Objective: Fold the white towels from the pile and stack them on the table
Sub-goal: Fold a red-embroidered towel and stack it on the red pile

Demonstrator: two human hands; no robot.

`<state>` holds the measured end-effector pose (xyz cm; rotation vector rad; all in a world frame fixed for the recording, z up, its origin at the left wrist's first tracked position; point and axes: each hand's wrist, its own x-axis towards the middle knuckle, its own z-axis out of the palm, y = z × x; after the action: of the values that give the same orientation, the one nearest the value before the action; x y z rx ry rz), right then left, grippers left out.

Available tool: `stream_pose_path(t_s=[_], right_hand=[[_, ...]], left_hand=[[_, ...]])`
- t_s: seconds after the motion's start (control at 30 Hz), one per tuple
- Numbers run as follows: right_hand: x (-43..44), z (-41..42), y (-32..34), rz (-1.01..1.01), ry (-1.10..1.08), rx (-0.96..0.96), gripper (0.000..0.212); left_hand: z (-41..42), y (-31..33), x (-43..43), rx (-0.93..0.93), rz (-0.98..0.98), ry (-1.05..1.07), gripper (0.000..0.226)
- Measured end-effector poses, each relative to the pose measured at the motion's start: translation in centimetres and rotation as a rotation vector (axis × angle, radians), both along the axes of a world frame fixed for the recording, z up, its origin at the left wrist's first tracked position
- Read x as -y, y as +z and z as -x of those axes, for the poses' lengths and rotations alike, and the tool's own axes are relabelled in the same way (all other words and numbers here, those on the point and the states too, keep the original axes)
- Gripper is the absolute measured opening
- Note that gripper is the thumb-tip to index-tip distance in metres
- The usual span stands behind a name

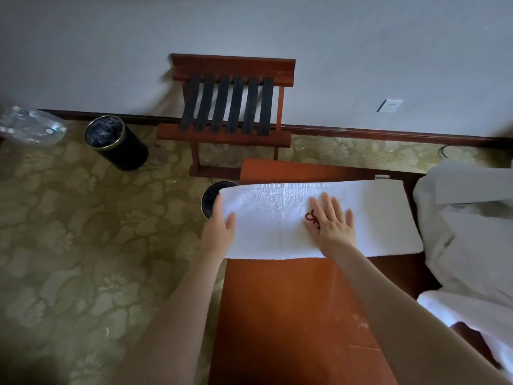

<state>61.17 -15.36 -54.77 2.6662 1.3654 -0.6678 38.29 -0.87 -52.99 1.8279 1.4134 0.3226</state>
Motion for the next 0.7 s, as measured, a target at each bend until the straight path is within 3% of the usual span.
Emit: stream_pose_path(t_s=[0.13, 0.43, 0.7], right_hand=[[2.9, 0.5, 0.7, 0.045, 0.006, -0.027, 0.061], [3.7, 0.9, 2.7, 0.085, 0.045, -0.064, 0.066], [4.5, 1.9, 3.8, -0.005, 0.145, -0.055, 0.058]], left_hand=[[1.8, 0.0, 4.5, -0.121, -0.082, -0.047, 0.054], [2.4, 0.7, 6.7, -0.008, 0.215, -0.147, 0.051], [4.4, 4.0, 5.7, -0.160, -0.031, -0.156, 0.040]])
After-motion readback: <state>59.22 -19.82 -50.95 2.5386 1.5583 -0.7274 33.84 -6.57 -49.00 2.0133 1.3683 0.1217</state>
